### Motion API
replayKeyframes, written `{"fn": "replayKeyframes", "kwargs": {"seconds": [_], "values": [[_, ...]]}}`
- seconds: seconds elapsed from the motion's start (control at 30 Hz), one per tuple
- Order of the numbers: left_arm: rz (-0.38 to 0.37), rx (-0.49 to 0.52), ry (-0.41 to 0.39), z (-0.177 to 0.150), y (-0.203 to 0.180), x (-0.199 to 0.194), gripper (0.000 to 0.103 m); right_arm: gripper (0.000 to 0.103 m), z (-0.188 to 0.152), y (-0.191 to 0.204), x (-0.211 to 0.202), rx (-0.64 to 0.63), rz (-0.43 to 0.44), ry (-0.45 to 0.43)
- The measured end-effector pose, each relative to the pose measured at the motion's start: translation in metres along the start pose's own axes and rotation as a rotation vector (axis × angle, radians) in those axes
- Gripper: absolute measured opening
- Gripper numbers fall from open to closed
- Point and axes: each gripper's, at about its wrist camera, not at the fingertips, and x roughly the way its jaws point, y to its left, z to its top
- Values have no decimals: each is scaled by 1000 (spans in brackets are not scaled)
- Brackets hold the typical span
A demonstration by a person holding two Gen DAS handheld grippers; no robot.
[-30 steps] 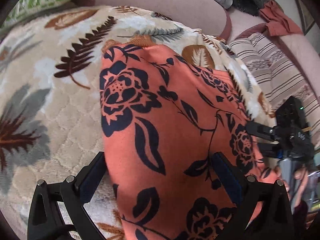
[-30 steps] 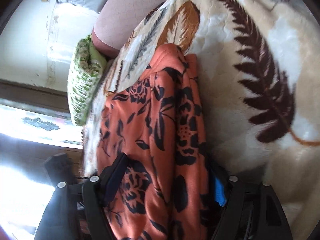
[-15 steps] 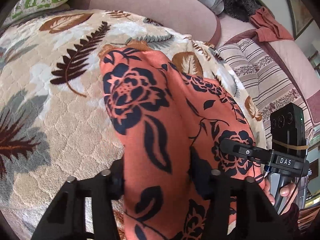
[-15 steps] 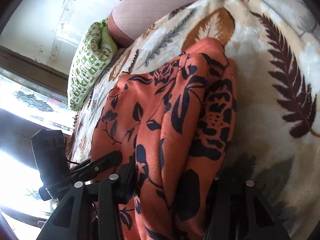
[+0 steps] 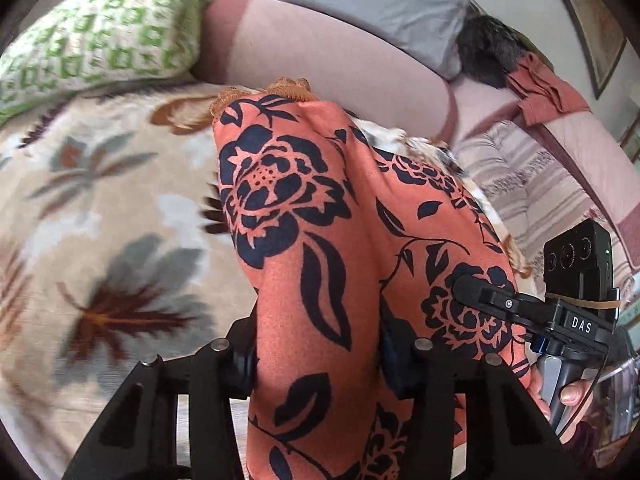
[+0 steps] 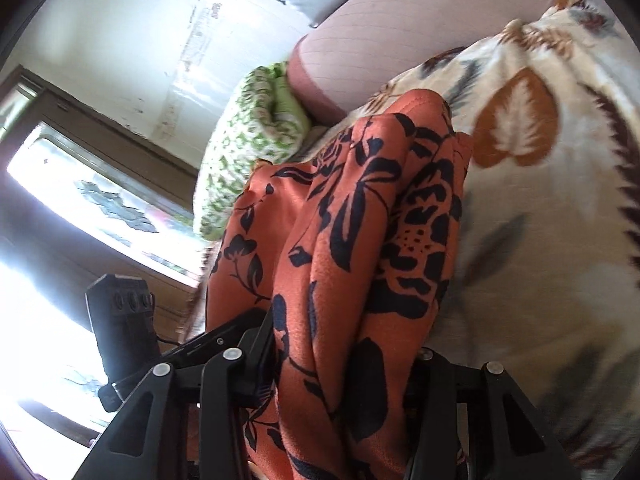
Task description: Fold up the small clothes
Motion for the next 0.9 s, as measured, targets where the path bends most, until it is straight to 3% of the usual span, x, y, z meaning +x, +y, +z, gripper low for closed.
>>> {"fn": "replayKeyframes", "kwargs": {"seconds": [0.1, 0.23, 0.3, 0.37, 0.5, 0.73, 0.9], "values": [[50, -18, -12, 0, 18, -8, 49, 46, -3, 5, 23, 25, 32, 16], [110, -41, 1, -2, 42, -1, 50, 46, -13, 7, 46, 27, 13, 15], [165, -45, 36, -4, 47, 13, 51, 46, -16, 2, 66, 30, -46, 50], [223, -75, 83, -8, 56, 27, 66, 53, -20, -7, 83, 37, -160, 96], [263, -107, 49, -10, 58, 15, 70, 64, -19, -2, 76, 23, -213, 102], [455, -127, -86, -22, 46, -44, 73, 66, -32, 45, 22, -139, -364, -69], [606, -116, -187, -27, 28, -92, 75, 66, -50, 96, -21, -267, -414, -202]]}}
